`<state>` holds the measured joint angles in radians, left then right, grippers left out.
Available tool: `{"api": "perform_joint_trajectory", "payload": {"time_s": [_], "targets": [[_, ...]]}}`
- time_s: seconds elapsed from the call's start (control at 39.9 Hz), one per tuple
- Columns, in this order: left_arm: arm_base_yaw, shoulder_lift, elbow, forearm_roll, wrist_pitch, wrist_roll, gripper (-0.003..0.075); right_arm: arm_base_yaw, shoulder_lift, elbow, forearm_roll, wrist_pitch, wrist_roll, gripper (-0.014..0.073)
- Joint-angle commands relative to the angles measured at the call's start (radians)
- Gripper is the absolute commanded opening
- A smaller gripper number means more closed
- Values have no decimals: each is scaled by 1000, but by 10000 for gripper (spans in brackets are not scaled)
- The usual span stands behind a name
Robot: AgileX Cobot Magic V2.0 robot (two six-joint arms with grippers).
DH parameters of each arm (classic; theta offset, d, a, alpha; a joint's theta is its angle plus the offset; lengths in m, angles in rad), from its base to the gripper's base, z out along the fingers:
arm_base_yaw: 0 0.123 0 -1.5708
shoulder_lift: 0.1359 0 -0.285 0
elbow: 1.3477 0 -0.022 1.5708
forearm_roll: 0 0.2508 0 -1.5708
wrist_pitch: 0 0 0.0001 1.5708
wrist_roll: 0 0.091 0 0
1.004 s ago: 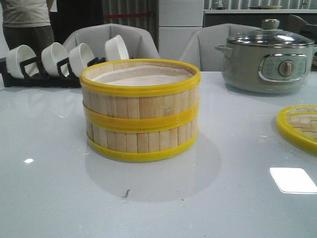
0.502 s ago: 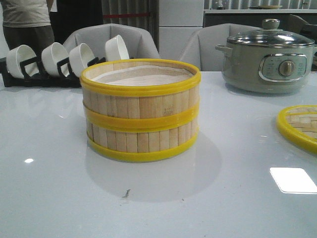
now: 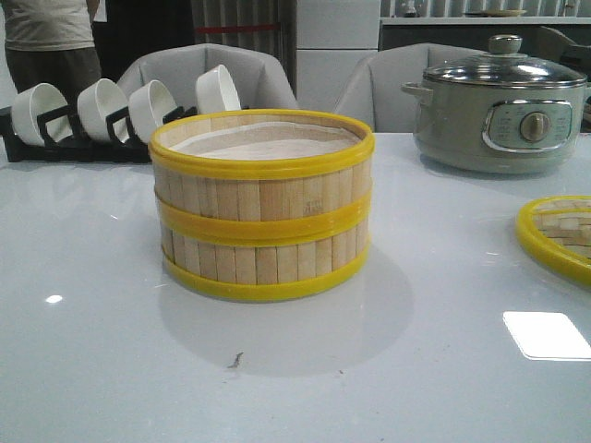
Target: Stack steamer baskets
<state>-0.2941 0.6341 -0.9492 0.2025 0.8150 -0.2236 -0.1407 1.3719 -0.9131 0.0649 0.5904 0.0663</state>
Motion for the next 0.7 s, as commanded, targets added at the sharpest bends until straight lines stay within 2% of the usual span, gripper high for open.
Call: {"api": "perform_joint_trajectory", "payload": {"time_s": [0.0, 0.15, 0.4, 0.68], "targets": [[-5, 1, -27, 11, -82, -10, 87, -26, -6, -60, 2, -56, -16, 496], [-5, 1, -27, 11, -82, -10, 87, -27, 18, -90, 2, -71, -16, 493], [-5, 1, -27, 11, -82, -10, 87, -27, 18, -90, 2, -171, -16, 309], [-5, 1, -27, 11, -82, -10, 87, -27, 18, -90, 2, -147, -16, 301]]}}
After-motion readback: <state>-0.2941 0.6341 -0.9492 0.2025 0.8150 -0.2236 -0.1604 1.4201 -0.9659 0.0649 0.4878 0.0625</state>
